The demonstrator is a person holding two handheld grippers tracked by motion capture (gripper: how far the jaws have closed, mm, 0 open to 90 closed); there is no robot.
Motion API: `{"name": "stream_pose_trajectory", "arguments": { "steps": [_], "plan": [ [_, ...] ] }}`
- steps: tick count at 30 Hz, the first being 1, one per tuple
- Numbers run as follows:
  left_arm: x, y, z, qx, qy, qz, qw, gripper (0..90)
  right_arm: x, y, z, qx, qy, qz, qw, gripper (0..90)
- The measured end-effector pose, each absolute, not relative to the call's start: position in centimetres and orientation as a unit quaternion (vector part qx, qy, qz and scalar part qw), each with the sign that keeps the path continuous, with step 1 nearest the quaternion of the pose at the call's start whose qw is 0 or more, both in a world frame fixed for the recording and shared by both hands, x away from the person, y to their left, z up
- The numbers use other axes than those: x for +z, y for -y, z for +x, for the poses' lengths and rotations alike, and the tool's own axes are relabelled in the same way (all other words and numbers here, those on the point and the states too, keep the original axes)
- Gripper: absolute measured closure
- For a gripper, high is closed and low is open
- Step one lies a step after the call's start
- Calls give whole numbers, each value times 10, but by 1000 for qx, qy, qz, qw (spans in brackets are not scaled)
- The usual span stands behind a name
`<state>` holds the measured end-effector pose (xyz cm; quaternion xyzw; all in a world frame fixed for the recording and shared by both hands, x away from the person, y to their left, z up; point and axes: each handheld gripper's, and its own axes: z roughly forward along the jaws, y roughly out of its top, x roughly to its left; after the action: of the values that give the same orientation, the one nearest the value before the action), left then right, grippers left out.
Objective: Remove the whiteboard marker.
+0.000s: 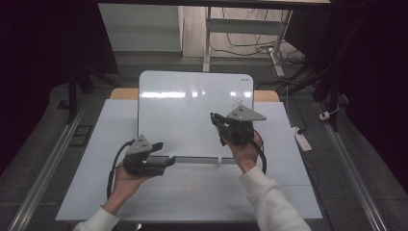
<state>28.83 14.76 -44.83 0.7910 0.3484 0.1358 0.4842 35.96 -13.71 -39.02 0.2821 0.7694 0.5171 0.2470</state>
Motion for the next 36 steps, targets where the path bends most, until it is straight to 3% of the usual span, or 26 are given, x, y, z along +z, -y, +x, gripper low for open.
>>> {"name": "stream_pose_trajectory", "arguments": {
  "steps": [11, 19, 30, 33, 36],
  "plan": [
    [-442, -103, 309, 95, -324, 787, 516, 360, -411, 130, 337, 544, -768, 267, 206, 809],
    [-443, -82, 317, 74, -305, 789, 528, 504, -415, 117, 323, 552, -772, 243, 202, 809],
    [-445, -82, 320, 71, -308, 789, 526, 782, -414, 112, 312, 550, -772, 232, 218, 806],
    [-446, -86, 321, 69, -308, 789, 527, 814, -413, 114, 311, 553, -773, 228, 212, 796],
    [-447, -86, 321, 67, -300, 796, 521, 815, -411, 117, 312, 557, -774, 220, 207, 725]
  ]
}}
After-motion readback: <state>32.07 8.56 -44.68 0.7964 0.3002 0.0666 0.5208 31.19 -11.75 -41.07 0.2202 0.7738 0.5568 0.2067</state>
